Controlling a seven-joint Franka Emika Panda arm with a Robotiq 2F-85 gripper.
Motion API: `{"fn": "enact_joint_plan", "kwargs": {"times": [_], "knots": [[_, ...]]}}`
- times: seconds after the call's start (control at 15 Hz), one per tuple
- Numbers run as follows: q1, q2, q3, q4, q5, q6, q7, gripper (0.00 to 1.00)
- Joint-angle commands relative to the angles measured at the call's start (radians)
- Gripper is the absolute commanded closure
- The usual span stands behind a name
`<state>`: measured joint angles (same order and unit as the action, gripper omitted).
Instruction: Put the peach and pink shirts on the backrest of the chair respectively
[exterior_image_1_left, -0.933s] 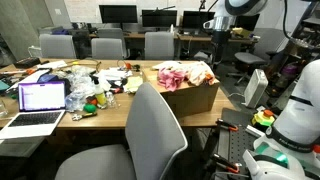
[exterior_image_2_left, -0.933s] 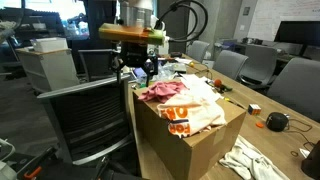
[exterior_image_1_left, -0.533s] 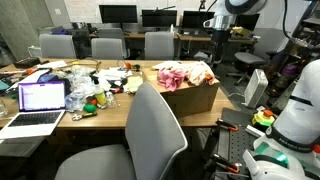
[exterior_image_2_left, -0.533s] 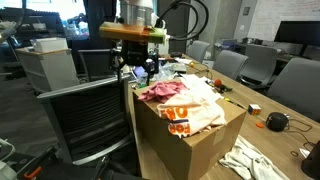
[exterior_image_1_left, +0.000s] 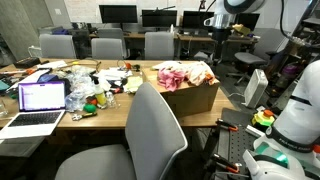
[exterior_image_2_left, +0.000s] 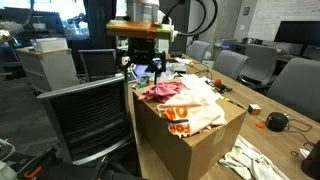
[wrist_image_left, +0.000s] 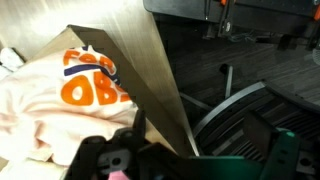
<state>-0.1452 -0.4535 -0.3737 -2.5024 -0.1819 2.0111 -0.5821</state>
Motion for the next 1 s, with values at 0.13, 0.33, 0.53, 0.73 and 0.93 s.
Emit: {"fn": "enact_joint_plan", "kwargs": {"times": [0.13,0.33,0.53,0.73,0.93], "knots": [[-0.044,0.099,0.012,0.143,-0.050,0.004,0.014,0.00],[-0.051,0.158,0.002,0.217,-0.029,-0.004,0.000,0.00],[-0.052,0.222,-0.008,0.288,0.001,-0.009,-0.017,0.00],[-0.058,0.288,-0.022,0.343,0.067,0.007,-0.044,0.00],[-0.080,0.378,-0.038,0.399,0.155,0.000,-0.066,0.00]]}}
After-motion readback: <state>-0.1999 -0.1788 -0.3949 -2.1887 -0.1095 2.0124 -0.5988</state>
